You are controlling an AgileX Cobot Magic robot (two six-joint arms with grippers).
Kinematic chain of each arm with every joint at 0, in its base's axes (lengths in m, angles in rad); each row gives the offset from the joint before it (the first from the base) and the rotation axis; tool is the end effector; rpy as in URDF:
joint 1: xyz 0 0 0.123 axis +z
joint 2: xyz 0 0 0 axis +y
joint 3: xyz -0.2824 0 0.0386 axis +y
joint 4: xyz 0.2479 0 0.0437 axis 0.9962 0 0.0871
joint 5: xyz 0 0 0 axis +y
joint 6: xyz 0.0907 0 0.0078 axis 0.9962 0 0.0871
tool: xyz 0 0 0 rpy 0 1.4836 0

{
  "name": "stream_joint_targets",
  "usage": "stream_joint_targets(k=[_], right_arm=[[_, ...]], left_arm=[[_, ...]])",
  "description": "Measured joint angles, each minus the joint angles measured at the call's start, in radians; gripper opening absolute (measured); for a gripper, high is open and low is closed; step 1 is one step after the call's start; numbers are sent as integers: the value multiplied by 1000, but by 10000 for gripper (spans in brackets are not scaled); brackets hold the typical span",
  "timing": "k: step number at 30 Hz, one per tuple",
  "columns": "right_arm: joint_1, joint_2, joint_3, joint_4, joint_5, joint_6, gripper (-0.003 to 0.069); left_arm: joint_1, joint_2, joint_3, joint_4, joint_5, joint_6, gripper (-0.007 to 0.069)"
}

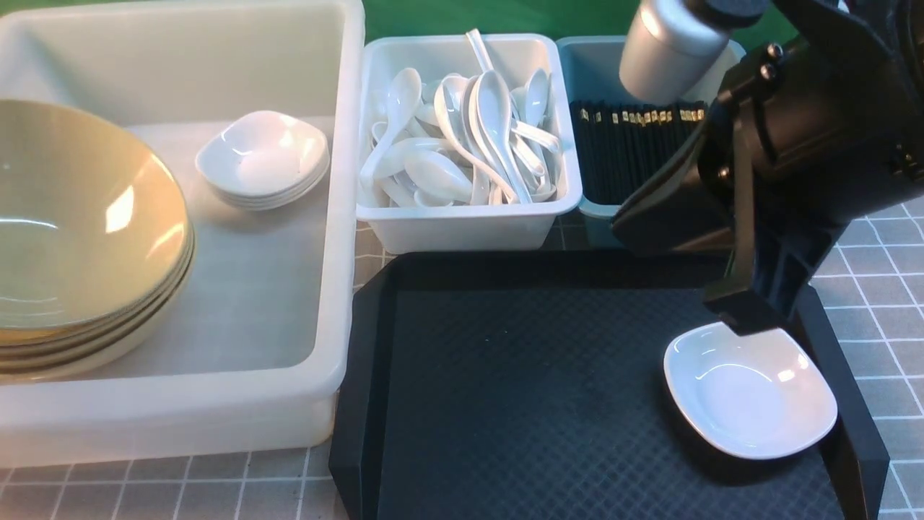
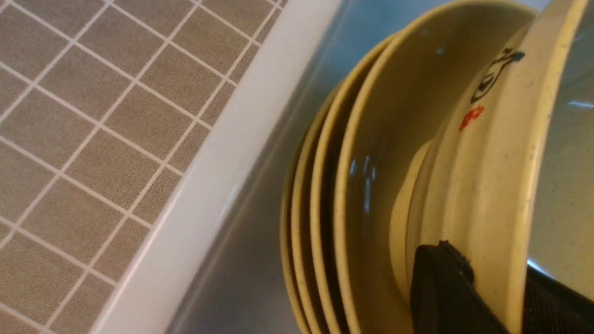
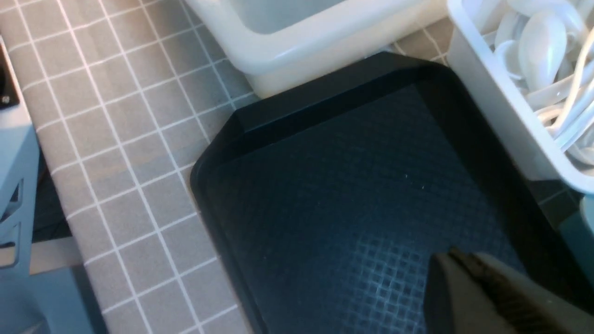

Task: On grey table put chopsticks spoon bowls plates into blue grey white boxes.
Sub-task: 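Place the tan bowl onto the bowl stack in the left bin with the left gripper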

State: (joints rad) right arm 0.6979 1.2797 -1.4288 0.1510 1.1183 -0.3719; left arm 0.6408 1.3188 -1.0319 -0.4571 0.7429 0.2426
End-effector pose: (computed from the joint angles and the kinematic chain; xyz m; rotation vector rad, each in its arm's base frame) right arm 0.1853 0.1715 0.4152 -1.2391 2.1332 0.3381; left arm 0.2341 0.1406 0.3103 -0.7550 2.2880 -0.1284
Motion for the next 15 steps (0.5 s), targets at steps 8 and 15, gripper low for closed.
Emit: stream_joint_targets(k=[8,15], right_arm=[[0,0,0,0,15,-17,45],[0,0,0,0,17,-22,45]], left_arm=[[0,32,0,24,-11,48,162],[0,17,0,71,11,60,496]])
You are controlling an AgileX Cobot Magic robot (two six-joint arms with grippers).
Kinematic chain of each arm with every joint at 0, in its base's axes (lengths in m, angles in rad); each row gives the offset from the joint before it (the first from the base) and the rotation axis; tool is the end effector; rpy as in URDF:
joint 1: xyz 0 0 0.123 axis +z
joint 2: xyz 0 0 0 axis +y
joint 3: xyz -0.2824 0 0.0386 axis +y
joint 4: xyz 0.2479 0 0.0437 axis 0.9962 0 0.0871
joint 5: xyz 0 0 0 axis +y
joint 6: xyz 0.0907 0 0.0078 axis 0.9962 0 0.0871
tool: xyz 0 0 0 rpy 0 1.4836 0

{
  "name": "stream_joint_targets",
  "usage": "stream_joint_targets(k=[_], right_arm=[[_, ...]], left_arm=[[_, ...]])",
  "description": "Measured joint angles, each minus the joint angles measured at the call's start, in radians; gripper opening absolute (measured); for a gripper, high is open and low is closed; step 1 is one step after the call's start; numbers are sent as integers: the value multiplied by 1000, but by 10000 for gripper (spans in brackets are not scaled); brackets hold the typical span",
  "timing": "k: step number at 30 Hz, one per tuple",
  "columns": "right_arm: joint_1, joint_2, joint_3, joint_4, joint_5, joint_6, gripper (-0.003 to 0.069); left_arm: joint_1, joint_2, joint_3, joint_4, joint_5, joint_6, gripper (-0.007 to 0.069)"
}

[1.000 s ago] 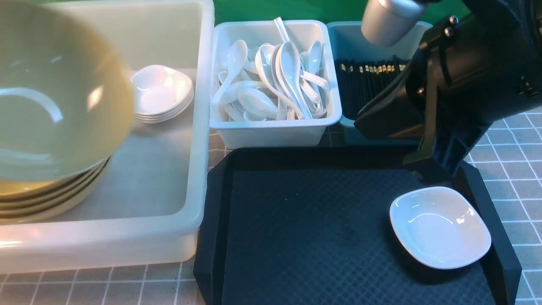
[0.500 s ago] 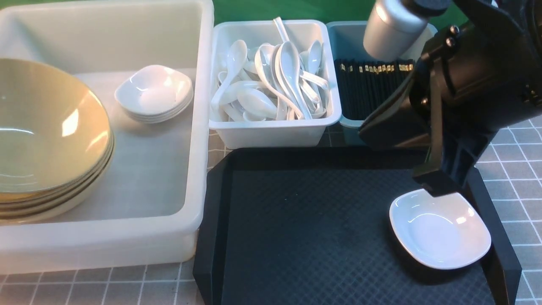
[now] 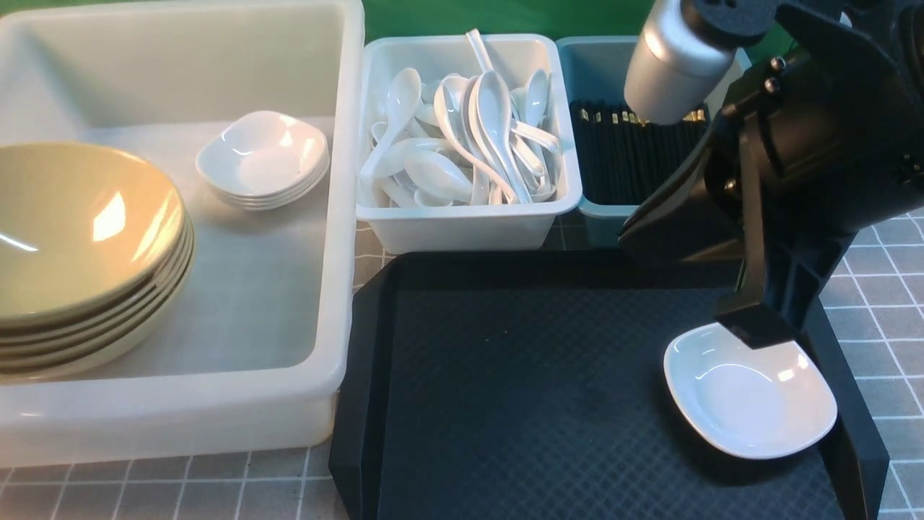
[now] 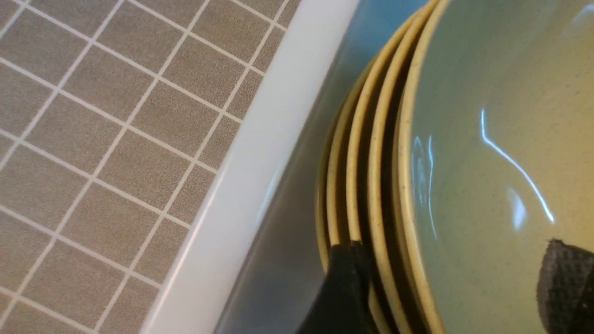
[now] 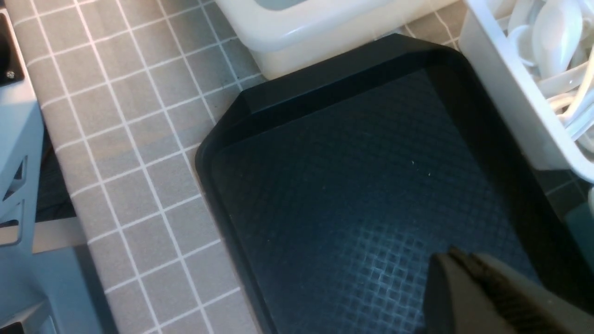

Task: On grey table put chopsticks spoon bowls plates into blue grey white boxes.
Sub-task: 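Place the tan bowl onto the bowl stack in the left bin with the left gripper, then grasp the small white bowl on the black tray by its rim with the left gripper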

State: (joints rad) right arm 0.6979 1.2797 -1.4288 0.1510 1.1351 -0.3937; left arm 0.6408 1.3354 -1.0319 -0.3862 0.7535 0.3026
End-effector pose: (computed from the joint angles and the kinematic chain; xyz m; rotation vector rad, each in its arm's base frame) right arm 0.1843 0.1708 0.4142 -1.2715 2.1318 0.3269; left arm 0.2334 0.1448 0.3036 -0.6556 2.3699 -0.0434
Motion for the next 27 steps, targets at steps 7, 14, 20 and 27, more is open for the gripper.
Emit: stream_joint_targets(k=[7,14,20,27], right_arm=[[0,0,0,0,0,-3,45],[0,-2,0,-49,35,64,46],[0,-89,95,-162,45,202,45],[0,-281,320,-368,76,427,45]], left_arm=[[-6,-88,-74,26,44,-57,592],[-379,-161,-235,-26,189,-81,501],[-877,-90,-245,38,166,-144,475],[-1233,132,-245,183,42,-253,475]])
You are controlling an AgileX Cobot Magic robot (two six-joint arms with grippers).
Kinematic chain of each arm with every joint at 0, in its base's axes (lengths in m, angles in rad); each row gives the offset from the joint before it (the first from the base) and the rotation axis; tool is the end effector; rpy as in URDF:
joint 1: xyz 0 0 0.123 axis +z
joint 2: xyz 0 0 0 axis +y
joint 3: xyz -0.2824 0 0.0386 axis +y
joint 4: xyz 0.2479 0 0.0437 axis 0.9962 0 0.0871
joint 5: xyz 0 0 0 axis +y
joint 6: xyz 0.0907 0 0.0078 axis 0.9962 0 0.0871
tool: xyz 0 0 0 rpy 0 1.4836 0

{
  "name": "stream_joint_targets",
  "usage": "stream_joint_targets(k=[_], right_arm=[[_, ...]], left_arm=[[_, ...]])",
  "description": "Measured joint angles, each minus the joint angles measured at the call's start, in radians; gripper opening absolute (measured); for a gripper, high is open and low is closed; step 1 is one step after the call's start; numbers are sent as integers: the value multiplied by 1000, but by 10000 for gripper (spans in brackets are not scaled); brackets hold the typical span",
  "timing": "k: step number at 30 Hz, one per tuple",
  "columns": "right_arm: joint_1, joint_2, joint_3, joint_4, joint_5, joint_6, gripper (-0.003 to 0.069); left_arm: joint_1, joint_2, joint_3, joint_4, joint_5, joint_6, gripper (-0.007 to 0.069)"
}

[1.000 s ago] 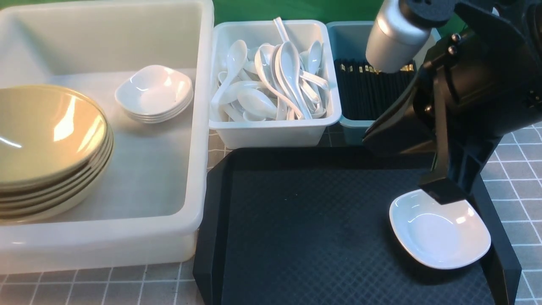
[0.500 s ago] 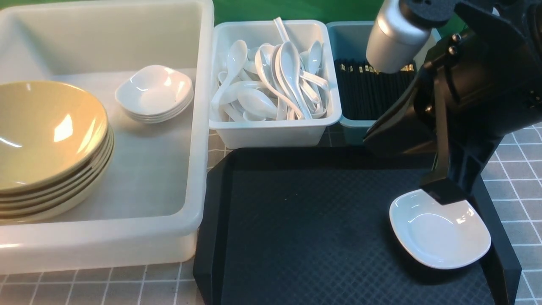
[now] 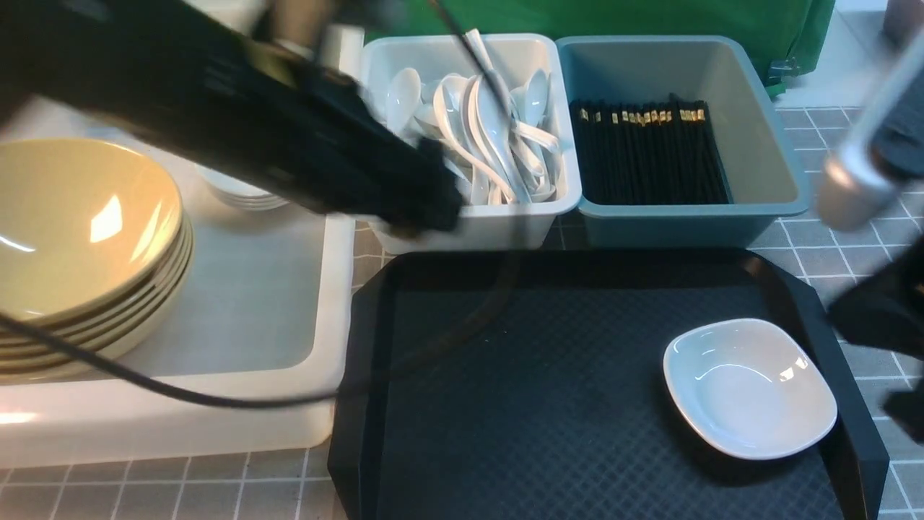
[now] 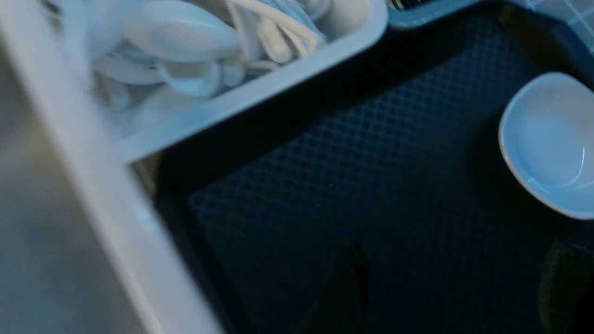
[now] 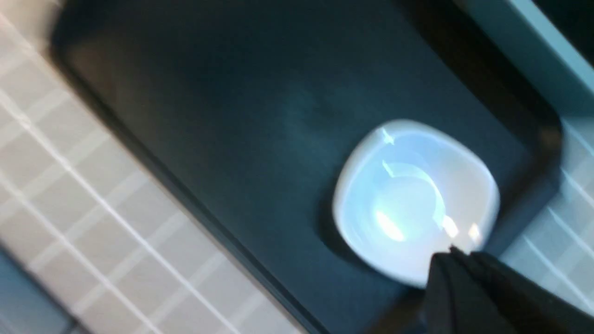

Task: On grey table put chopsticks spoon bowls plates into blue grey white boxes.
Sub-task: 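Grasp the small white bowl on the black tray by its rim with the left gripper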

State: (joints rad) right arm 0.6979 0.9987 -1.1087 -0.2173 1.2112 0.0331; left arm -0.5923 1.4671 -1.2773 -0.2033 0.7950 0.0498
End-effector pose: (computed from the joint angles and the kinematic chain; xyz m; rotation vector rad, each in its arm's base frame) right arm 0.1411 0.0944 0.3766 -0.8526 2.3982 -0.0088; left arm 0.2562 -0.1882 0.3341 0.6806 2.4110 -0.4705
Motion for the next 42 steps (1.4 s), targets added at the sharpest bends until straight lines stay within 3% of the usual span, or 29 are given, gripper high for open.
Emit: stream_joint_targets(k=[6,10,16,27,31,34,36,42], right_arm=[[0,-150,136,-89,43,121,45],[0,-216,194,-95,44,168,45],[0,-242,223,-96,45,182,45],[0,-242,229,-97,44,136,45],[0,-242,229,-97,44,128,45],[0,-242,229,-97,44,116,45],[0,-242,229,-93,44,109,45],[0,-239,220,3,19,62,45]], left_arm=[[-159,249,-115,13,-43,-5,475],[-208,403,-290,32,-5,-2,475],[-265,637,-547,62,119,-1,475],[-293,884,-763,56,168,-13,463],[-296,906,-778,41,165,-13,370],[-297,908,-782,19,159,-18,158],[-296,889,-787,-2,159,-17,76],[-275,793,-792,44,253,4,4]])
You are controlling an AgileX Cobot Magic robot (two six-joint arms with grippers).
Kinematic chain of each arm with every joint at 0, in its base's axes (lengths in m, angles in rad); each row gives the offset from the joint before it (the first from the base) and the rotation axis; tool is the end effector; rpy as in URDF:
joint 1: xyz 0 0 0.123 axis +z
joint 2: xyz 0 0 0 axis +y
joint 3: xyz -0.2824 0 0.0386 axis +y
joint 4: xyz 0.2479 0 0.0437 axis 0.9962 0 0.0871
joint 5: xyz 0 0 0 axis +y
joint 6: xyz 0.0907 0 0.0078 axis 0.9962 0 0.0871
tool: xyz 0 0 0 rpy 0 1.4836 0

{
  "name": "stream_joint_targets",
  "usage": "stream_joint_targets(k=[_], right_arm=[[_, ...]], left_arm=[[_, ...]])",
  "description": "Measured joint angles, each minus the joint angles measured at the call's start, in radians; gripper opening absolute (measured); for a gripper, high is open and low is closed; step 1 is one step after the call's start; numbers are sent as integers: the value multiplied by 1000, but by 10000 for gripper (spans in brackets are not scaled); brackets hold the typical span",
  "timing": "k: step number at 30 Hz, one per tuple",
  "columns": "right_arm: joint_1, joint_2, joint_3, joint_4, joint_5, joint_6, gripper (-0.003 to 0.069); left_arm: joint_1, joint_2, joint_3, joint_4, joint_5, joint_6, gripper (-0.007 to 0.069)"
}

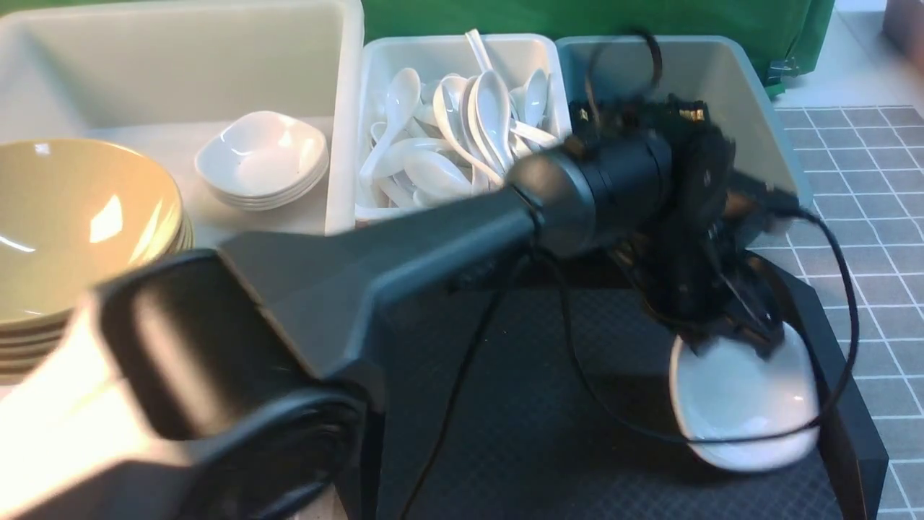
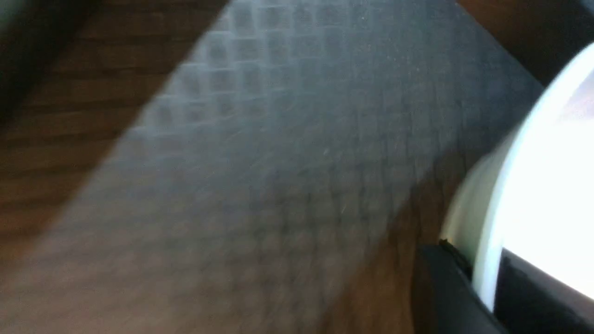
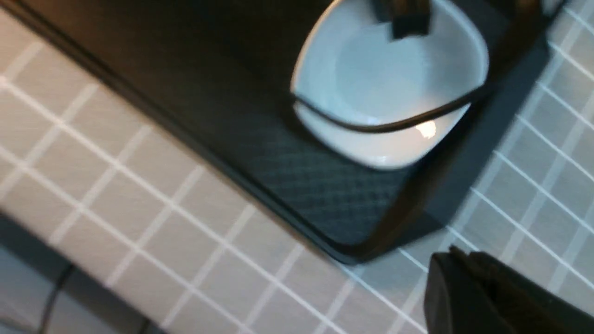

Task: On grey table put chopsticks spoon bowls plates into blue grey white boxes.

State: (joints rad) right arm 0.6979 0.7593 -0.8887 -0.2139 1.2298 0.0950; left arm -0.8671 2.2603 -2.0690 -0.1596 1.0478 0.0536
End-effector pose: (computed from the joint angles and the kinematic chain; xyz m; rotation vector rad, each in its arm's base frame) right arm 0.0957 0.0565 0.3453 -0.7727 2.4256 0.0197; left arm 0.3127 -0.3879 0.2299 1.1744 2.5264 -0.4331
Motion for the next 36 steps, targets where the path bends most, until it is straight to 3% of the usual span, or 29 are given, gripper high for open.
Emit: stream_joint_targets(k=[8,11,14,21,25,29,36], right_arm=[[0,161,-139,231,-100,-203,45],[1,289,-226,316,-143,-288,45],[7,357,-275,331,-154,-308,45],[98,528,-412,343,-217,-379,45],[119,592,-462,344,-271,-411,46],[120,680,-554,324,-300,-435,46],[120,831,-749,255,-260,-467,46]], left_arm=[[148,-310,-2,150,90,9,1],[282,-437,-9,190,164,10,1],[355,-479,-9,209,198,13,1],[641,-586,61,220,215,43,1],[781,-595,146,167,149,43,1],[902,-547,246,36,-28,45,1],[939,-391,279,-62,-231,89,1]])
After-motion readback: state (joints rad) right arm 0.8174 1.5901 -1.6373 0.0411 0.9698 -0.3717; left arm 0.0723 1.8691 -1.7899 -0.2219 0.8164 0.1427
